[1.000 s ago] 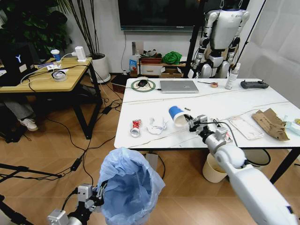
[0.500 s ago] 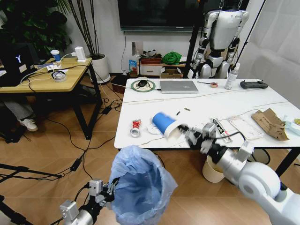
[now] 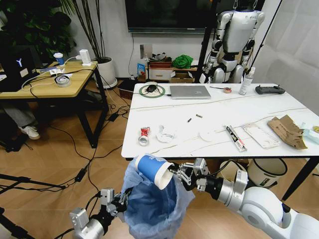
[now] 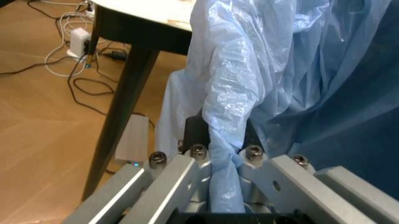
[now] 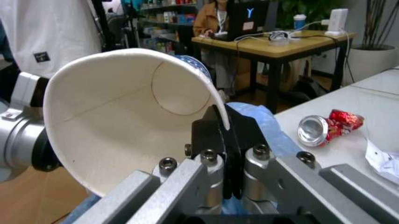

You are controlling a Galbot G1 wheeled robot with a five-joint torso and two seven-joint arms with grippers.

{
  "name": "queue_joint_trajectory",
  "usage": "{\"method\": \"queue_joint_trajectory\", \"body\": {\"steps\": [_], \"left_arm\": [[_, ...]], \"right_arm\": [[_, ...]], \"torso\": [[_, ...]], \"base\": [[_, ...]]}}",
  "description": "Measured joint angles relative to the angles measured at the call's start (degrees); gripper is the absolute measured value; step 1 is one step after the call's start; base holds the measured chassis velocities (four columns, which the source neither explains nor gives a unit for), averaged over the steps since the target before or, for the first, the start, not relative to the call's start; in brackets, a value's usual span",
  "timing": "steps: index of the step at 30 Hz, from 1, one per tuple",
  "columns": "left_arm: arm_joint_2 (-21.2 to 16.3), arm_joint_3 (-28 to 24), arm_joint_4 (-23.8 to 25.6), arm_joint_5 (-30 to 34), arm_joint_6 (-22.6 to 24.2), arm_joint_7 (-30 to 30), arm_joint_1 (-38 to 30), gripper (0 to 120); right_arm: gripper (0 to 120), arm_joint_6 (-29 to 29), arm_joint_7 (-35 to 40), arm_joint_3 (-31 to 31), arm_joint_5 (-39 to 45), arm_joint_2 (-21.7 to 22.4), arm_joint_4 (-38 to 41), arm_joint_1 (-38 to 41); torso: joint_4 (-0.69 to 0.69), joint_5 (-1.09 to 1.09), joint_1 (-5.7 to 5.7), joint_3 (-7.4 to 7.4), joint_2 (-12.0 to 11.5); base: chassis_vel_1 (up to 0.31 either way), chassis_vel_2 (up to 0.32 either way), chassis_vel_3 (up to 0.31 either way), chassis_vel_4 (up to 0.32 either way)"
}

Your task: Pick up the trash bin and place the trash from the table into it.

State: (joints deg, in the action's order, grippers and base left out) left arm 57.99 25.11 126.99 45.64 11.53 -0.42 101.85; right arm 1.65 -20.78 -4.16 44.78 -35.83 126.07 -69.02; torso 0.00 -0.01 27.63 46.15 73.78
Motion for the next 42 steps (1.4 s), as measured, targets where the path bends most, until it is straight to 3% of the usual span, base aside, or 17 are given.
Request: {"method": "queue_joint_trajectory", "body": {"steps": [8, 11, 13, 19, 24, 26, 29, 34, 42], "left_arm": [[0.80, -0.07, 0.97, 0.43, 0.42, -0.68, 0.44, 0], [1.04, 0.01, 1.35, 0.43, 0.51, -0.79, 0.62, 0], [1.05, 0.01, 1.36, 0.43, 0.51, -0.80, 0.62, 0], [1.45, 0.72, 1.65, 0.36, 0.56, -0.88, 1.48, 0], [1.82, 1.67, 1.44, -0.11, 0.50, -0.99, 2.57, 0], [2.08, 2.35, 1.08, -0.47, 0.30, -1.00, 3.42, 0], [2.34, 2.74, 1.00, -0.72, 0.16, -0.93, 3.96, 0], [2.78, 3.23, 1.08, -2.24, -0.15, -0.14, 5.08, 0], [3.82, 4.28, 1.58, -3.05, -0.24, 0.08, 5.66, 0]], "right_arm": [[1, -0.86, -1.62, 0.98, -3.83, 0.16, -0.70, -1.19], [14, -1.00, -2.03, 1.21, -4.58, -0.24, -1.31, -0.80], [15, -1.01, -2.03, 1.21, -4.59, -0.26, -1.34, -0.80], [43, -1.31, -2.09, -0.45, -4.78, -0.71, -1.67, -0.87], [58, -1.42, -1.58, -2.75, -3.55, -1.46, -1.67, 0.02], [68, -1.13, 1.24, -4.28, -2.46, -3.34, -2.12, 1.48], [75, -0.66, 3.06, -4.48, -2.28, -4.82, -3.14, 2.89], [96, 2.76, 10.08, -3.35, 0.20, -10.74, -10.63, 9.83], [100, 7.19, 16.62, 1.05, 0.56, -17.24, -19.43, 17.40]], "torso": [[-0.01, 0.02, 0.00, 0.00, 0.00], [0.00, 0.01, 0.00, 0.00, 0.00], [0.00, 0.01, 0.00, 0.00, 0.00], [-0.01, 0.01, 0.00, 0.00, 0.00], [-0.01, 0.00, 0.00, 0.00, 0.00], [-0.01, -0.01, 0.00, 0.00, 0.00], [-0.01, 0.00, 0.00, 0.00, 0.00], [-0.01, 0.00, 0.00, 0.00, 0.00], [0.01, 0.01, 0.00, 0.00, 0.00]], "base": [[0.000, 0.000, 0.000, 0.000], [0.000, 0.000, 0.000, 0.000], [0.000, 0.000, 0.000, 0.000], [0.000, 0.000, 0.000, 0.000], [0.000, 0.000, 0.000, 0.000], [0.000, 0.000, 0.000, 0.000], [0.000, 0.000, 0.000, 0.000], [0.000, 0.000, 0.000, 0.000], [0.000, 0.000, 0.000, 0.000]]}}
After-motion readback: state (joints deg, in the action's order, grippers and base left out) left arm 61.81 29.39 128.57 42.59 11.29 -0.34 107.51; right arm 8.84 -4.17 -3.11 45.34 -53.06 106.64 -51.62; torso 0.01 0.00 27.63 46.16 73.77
